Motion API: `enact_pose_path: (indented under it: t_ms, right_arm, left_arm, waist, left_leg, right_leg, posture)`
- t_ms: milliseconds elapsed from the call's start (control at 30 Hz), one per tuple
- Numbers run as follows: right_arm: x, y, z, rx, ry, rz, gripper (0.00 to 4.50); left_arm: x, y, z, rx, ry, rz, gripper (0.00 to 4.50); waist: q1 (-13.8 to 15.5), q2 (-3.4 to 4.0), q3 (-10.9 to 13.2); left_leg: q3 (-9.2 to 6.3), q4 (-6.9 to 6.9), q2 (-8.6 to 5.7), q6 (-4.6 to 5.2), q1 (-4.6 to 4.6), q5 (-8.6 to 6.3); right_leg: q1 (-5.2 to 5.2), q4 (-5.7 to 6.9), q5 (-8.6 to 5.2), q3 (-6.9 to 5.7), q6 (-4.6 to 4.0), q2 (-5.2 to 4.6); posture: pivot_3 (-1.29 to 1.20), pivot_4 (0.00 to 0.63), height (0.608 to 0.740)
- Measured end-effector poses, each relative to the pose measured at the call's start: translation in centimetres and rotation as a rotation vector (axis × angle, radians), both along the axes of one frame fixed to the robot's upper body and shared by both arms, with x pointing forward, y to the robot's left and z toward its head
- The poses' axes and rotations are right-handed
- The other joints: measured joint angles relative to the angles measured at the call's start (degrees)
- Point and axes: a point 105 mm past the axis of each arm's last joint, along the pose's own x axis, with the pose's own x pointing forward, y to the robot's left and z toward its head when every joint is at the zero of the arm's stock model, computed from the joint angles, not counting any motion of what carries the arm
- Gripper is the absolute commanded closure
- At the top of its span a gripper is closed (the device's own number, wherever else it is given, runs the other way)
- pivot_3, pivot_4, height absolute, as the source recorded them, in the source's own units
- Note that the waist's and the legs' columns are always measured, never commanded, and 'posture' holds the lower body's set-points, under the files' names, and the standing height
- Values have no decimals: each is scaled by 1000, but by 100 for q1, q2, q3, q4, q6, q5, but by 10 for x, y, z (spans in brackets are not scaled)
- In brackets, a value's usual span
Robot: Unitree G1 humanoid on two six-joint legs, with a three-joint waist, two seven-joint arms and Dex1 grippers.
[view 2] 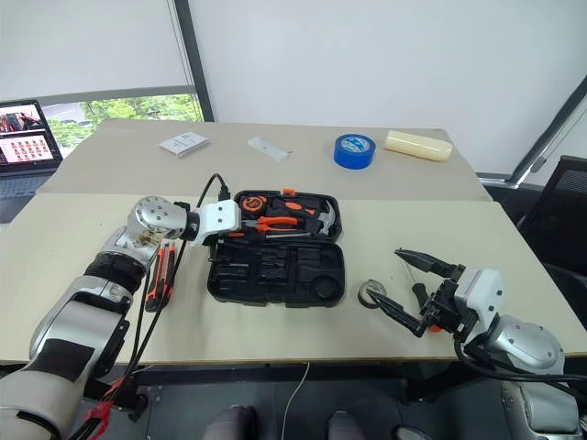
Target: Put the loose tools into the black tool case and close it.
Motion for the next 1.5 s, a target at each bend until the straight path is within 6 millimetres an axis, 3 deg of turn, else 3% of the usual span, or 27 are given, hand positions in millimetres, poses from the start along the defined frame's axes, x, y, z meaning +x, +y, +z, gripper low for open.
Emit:
enact_pose_path:
  t_ms: [433,500,667,833,933,1167,1367,1433,1500]
  right_arm:
    - [-4,2,-1,-2,-4,-23,0]
    - [-4,3,0,-1,-7,-23,0]
    - [-8,6,-1,-2,-4,-19,0]
    - [-14,4,-5,88,51,-49,0]
    - [-15,-1,-5,115,69,-76,0]
    - [-13,-7,-1,142,57,-109,0]
    - [-16,-7,-6,143,93,-115,0]
    - [-16,-7,-6,145,95,-115,0]
    - [-15,-7,-5,151,94,-116,0]
  left_arm:
    - [1,-9,-7,84,-43,-56,3604]
    - [2,-11,-9,85,-30,-46,2603]
    - [4,-12,-3,32,-47,-43,999]
    - [-2,-19,8,-307,46,-12,999]
    - [0,-12,5,-440,117,69,1654]
    - [3,-28,-17,-500,215,171,4271]
    - [6,-37,-23,-367,166,179,4404]
    - [6,-38,-26,-356,177,187,4404]
    - [5,-40,-26,-353,186,185,4404]
  waist:
    - [27,1,0]
    - [43,2,0]
    - [62,4,-1]
    - [40,4,-1]
    - [2,4,-1]
    - [17,3,-1]
    - [19,6,-3]
    - [18,7,-3]
    - [19,7,-3]
  left_leg:
    - [-3,11,0,0,-5,0]
    - [-4,18,0,0,-5,0]
    - [-6,35,0,0,-2,1]
    - [-9,38,0,1,-14,1]
    - [-12,40,-1,2,-13,2]
    - [-16,50,-3,2,-14,2]
    - [-20,50,-5,2,9,2]
    - [-22,49,-4,0,44,1]
    - [-27,49,-4,-24,51,-14]
  right_leg:
    - [-1,10,0,-1,0,1]
    - [2,13,1,-1,2,1]
    - [5,33,1,-1,2,0]
    - [-13,56,-6,0,-3,0]
    - [-12,60,-6,-1,-2,2]
    - [-9,61,-6,-2,-1,1]
    - [18,59,-7,-3,-1,0]
    - [54,56,-35,-6,38,0]
    - [65,54,-56,-10,6,-1]
  posture:
    - [0,150,740]
    - [0,150,740]
    - [0,150,740]
    - [0,150,740]
    - [0,150,740]
    - [0,150,740]
    - [0,150,740]
    - [0,150,740]
    - [0,150,740]
